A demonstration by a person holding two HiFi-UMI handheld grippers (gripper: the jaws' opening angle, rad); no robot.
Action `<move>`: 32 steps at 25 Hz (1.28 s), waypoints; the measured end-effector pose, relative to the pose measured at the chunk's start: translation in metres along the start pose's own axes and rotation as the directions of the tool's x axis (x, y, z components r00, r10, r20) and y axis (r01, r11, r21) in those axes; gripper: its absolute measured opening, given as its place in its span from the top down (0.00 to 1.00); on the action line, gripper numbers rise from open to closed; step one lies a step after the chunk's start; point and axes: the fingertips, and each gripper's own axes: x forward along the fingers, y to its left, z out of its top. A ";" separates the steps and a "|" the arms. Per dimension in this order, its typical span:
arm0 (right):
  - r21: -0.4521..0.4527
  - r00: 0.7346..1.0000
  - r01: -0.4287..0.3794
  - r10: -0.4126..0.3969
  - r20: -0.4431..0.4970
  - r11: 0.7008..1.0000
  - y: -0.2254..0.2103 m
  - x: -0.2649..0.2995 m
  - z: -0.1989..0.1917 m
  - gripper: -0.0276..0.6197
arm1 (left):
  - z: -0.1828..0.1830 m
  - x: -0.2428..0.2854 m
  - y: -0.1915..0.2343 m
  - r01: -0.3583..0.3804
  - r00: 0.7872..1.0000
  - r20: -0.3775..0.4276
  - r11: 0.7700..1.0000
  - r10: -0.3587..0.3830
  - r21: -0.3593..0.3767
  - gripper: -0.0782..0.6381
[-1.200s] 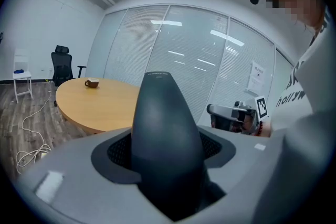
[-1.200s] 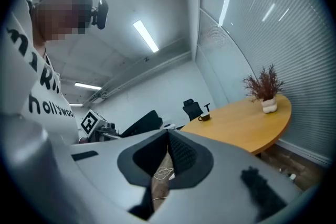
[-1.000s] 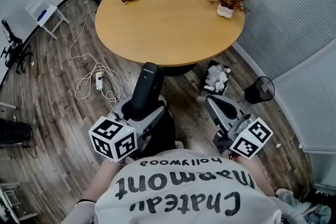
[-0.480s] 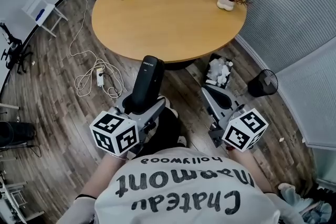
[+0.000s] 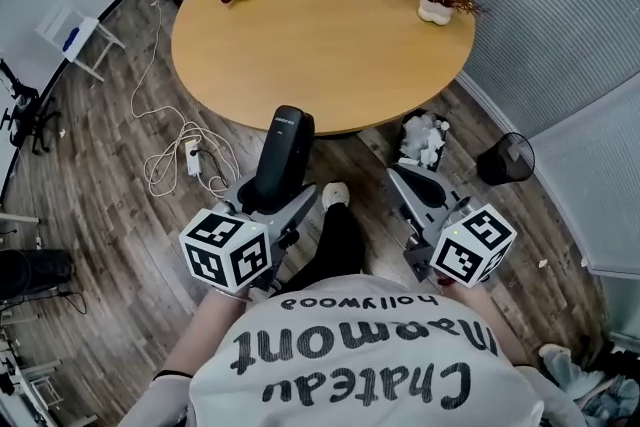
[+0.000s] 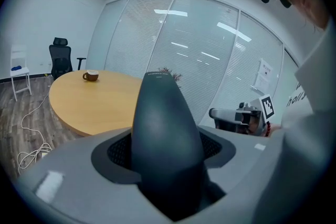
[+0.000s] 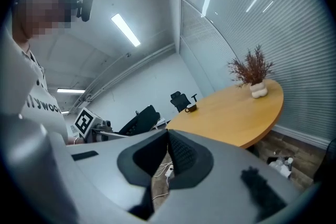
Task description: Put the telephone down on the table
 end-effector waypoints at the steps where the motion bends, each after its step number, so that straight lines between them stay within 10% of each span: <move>1: -0.006 1.000 0.006 -0.006 -0.003 1.000 -0.001 0.003 0.002 0.93 | 0.004 0.003 0.006 0.003 1.000 0.000 1.000 -0.003 0.001 0.45; 32: 0.086 0.968 0.024 -0.002 -0.251 0.996 -0.122 0.181 0.016 0.93 | 0.056 0.143 0.157 0.010 0.982 -0.185 0.995 -0.028 -0.096 0.45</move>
